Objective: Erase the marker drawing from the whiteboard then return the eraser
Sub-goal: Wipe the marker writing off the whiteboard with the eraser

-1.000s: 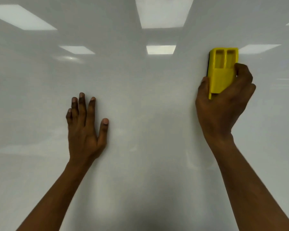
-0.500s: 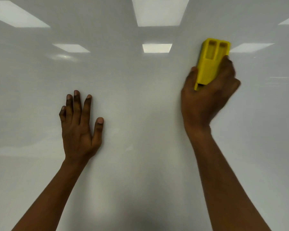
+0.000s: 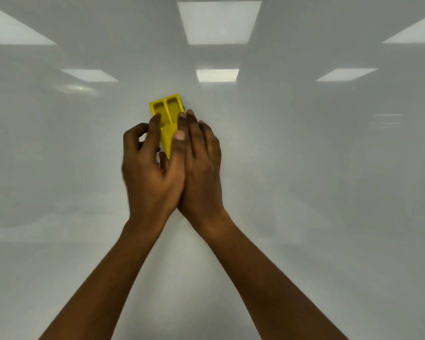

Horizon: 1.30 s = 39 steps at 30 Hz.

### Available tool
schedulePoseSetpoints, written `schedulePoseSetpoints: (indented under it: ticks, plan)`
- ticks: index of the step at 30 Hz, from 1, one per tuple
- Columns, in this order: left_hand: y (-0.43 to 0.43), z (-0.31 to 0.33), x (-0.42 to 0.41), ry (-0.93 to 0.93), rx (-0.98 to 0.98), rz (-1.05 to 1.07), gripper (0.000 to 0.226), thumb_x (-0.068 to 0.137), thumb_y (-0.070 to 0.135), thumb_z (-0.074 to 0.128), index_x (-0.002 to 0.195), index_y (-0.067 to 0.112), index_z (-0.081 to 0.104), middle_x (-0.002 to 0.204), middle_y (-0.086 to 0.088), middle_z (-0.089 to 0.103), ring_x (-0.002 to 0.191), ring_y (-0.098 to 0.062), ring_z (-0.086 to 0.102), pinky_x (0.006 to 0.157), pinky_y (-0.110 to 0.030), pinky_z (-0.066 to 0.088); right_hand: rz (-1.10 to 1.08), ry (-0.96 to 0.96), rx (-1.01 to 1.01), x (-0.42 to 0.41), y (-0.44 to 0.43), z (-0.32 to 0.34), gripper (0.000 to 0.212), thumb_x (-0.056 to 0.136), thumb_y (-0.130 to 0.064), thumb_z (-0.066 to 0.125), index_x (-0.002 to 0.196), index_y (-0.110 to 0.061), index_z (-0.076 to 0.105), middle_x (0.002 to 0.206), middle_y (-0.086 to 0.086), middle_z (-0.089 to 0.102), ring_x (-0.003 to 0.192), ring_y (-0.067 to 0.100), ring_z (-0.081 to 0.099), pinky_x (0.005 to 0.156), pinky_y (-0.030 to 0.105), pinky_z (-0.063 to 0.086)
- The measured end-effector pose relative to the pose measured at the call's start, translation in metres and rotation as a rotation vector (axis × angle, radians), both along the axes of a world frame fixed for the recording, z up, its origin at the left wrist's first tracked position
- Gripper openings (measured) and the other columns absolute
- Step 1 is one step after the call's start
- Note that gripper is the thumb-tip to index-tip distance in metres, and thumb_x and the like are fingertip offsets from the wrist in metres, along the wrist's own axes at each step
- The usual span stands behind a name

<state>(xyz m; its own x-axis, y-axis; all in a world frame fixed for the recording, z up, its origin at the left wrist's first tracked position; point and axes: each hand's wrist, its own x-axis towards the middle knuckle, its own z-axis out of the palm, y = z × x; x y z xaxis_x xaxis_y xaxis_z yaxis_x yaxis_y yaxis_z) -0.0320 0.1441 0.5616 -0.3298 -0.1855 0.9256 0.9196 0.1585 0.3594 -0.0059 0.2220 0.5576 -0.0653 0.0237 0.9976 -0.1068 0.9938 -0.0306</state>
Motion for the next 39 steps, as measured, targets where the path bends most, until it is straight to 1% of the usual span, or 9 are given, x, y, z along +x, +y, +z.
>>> schedulePoseSetpoints:
  ticks: [2, 5, 10, 18, 23, 26, 30, 35, 39]
  plan:
    - [0.011, 0.011, 0.014, -0.058, -0.007, 0.012, 0.046, 0.108, 0.050, 0.059, 0.140, 0.018, 0.067, 0.143, -0.009, 0.051, 0.103, -0.009, 0.061, 0.094, -0.033, 0.058, 0.090, -0.069, -0.024, 0.006, 0.006, 0.001, 0.064, 0.105, -0.033, 0.057, 0.157, -0.001, 0.038, 0.166, 0.016, 0.035, 0.157, 0.034, 0.027, 0.129, 0.056, 0.018]
    - [0.019, 0.019, 0.023, -0.171, -0.015, 0.047, 0.049, 0.109, 0.052, 0.057, 0.136, 0.013, 0.068, 0.152, -0.010, 0.048, 0.132, -0.028, 0.056, 0.106, -0.029, 0.043, 0.035, -0.217, 0.083, 0.016, 0.021, 0.004, 0.081, 0.099, -0.048, 0.059, 0.163, -0.009, 0.028, 0.173, 0.009, 0.019, 0.162, 0.029, 0.006, 0.131, 0.054, 0.000]
    - [0.024, 0.021, 0.022, -0.192, -0.049, 0.119, 0.049, 0.108, 0.051, 0.059, 0.136, 0.011, 0.064, 0.154, -0.013, 0.046, 0.134, -0.034, 0.049, 0.100, -0.028, 0.035, 0.066, -0.396, 0.144, 0.042, 0.046, 0.002, 0.100, 0.088, -0.040, 0.069, 0.165, -0.007, 0.012, 0.173, 0.011, 0.016, 0.163, 0.026, 0.002, 0.132, 0.051, 0.002]
    - [0.040, 0.020, 0.022, -0.005, -0.175, 0.291, 0.057, 0.108, 0.037, 0.061, 0.148, -0.003, 0.055, 0.151, -0.029, 0.047, 0.118, -0.049, 0.052, 0.104, -0.054, 0.047, -0.273, 0.073, -0.057, 0.078, 0.112, 0.000, 0.062, 0.108, -0.035, 0.044, 0.160, -0.004, 0.033, 0.169, 0.017, 0.027, 0.160, 0.033, 0.019, 0.131, 0.053, 0.017]
    - [0.041, 0.020, 0.013, 0.141, -0.267, 0.369, 0.056, 0.108, 0.036, 0.064, 0.146, -0.005, 0.058, 0.147, -0.031, 0.054, 0.111, -0.050, 0.057, 0.087, -0.054, 0.057, -0.432, 0.067, -0.015, 0.072, 0.135, 0.000, 0.062, 0.111, -0.037, 0.037, 0.162, -0.004, 0.029, 0.171, 0.018, 0.023, 0.160, 0.034, 0.017, 0.131, 0.052, 0.015]
    - [0.016, 0.014, -0.013, 0.177, -0.230, 0.449, 0.053, 0.107, 0.032, 0.065, 0.144, -0.006, 0.060, 0.145, -0.034, 0.056, 0.106, -0.055, 0.059, 0.090, -0.054, 0.054, -0.468, 0.087, 0.032, 0.069, 0.144, -0.003, 0.062, 0.111, -0.038, 0.037, 0.163, -0.006, 0.027, 0.171, 0.016, 0.023, 0.161, 0.032, 0.017, 0.131, 0.051, 0.016]
    - [-0.046, 0.007, -0.061, -0.014, -0.100, 0.530, 0.059, 0.108, 0.045, 0.056, 0.153, 0.007, 0.054, 0.153, -0.028, 0.049, 0.119, -0.053, 0.053, 0.095, -0.052, 0.045, -0.499, 0.095, 0.047, 0.067, 0.146, -0.004, 0.062, 0.111, -0.039, 0.036, 0.163, -0.006, 0.025, 0.171, 0.016, 0.022, 0.161, 0.033, 0.016, 0.131, 0.052, 0.016]
    - [-0.081, 0.009, -0.088, -0.258, 0.042, 0.561, 0.067, 0.104, 0.065, 0.043, 0.157, 0.025, 0.047, 0.157, -0.016, 0.042, 0.140, -0.044, 0.042, 0.088, -0.059, 0.053, -0.543, 0.074, 0.052, 0.065, 0.143, -0.004, 0.063, 0.112, -0.040, 0.029, 0.164, -0.004, 0.021, 0.172, 0.018, 0.019, 0.161, 0.035, 0.014, 0.132, 0.052, 0.012]
    - [-0.036, -0.009, -0.047, 0.067, -0.238, 0.601, 0.053, 0.109, 0.054, 0.049, 0.150, 0.020, 0.051, 0.153, -0.020, 0.046, 0.118, -0.049, 0.054, 0.061, -0.052, 0.052, -0.563, 0.078, 0.051, 0.063, 0.143, -0.005, 0.064, 0.112, -0.040, 0.028, 0.164, -0.004, 0.019, 0.172, 0.018, 0.018, 0.161, 0.035, 0.013, 0.132, 0.052, 0.012]
